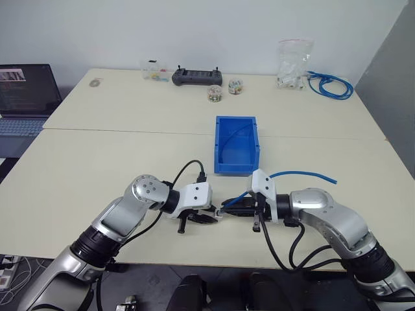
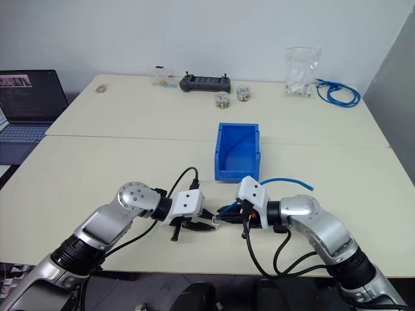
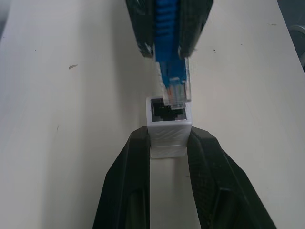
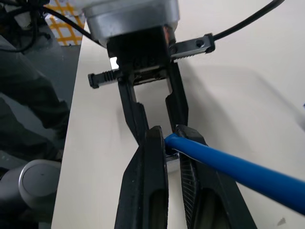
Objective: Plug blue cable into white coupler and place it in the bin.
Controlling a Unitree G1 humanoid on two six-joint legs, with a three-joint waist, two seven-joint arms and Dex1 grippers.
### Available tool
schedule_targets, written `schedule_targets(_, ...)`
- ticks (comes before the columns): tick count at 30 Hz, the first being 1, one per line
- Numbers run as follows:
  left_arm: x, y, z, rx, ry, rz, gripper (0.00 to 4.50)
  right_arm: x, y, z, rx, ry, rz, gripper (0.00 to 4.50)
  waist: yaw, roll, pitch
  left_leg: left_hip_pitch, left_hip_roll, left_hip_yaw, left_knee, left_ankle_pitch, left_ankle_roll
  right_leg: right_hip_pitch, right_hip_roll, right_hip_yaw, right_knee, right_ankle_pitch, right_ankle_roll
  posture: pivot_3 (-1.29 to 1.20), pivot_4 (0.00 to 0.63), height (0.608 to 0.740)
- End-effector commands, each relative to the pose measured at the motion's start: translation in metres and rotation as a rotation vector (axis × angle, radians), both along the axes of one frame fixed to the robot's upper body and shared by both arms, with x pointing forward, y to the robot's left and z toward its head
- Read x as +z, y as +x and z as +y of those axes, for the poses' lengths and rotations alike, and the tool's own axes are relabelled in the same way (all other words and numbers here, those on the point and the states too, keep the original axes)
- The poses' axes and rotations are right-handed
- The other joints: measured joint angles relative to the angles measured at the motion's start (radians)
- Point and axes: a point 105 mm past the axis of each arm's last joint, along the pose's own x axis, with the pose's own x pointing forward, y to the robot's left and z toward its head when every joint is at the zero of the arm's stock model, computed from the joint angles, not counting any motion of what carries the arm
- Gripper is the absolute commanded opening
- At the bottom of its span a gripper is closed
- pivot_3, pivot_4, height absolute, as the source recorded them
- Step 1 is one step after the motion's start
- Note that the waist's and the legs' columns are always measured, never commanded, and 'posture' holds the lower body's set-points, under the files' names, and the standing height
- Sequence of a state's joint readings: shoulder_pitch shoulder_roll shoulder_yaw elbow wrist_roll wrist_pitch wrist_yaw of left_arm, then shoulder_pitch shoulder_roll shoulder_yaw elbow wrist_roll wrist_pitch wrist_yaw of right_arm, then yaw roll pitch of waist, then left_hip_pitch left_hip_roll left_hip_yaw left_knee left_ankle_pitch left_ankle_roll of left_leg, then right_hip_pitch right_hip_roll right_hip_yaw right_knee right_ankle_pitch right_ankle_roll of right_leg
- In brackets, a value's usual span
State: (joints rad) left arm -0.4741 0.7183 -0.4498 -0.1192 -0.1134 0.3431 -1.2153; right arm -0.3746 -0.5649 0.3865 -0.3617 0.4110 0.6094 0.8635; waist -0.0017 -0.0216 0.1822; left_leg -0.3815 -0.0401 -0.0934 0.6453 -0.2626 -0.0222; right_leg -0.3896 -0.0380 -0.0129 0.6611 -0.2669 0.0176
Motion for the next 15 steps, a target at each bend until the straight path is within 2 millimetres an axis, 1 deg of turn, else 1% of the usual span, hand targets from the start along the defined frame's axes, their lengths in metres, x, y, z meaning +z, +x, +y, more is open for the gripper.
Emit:
schedule_targets(1,-0.0137,-0.0086,-0.001,-0.006,0.034,0.043,0.77,0.0038,-0.0017,0.0031,0.031,-0.008,-0.05,0.07,0.0,0.0,0.0,0.0,0.0,0.0,0.0,0.0,0.0,0.0,0.0,0.0,0.0,0.0,0.0,0.0,0.15,0.74)
schedule_targets(15,-0.0154,-0.0093,-0.0021,0.001,0.036,0.037,0.77,-0.0054,0.0031,0.0008,0.034,-0.078,-0.054,0.07,0.0,0.0,-0.001,0.001,0.0,0.0,0.0,0.0,0.0,0.001,0.0,0.0,0.001,0.0,0.0,0.0,0.15,0.74)
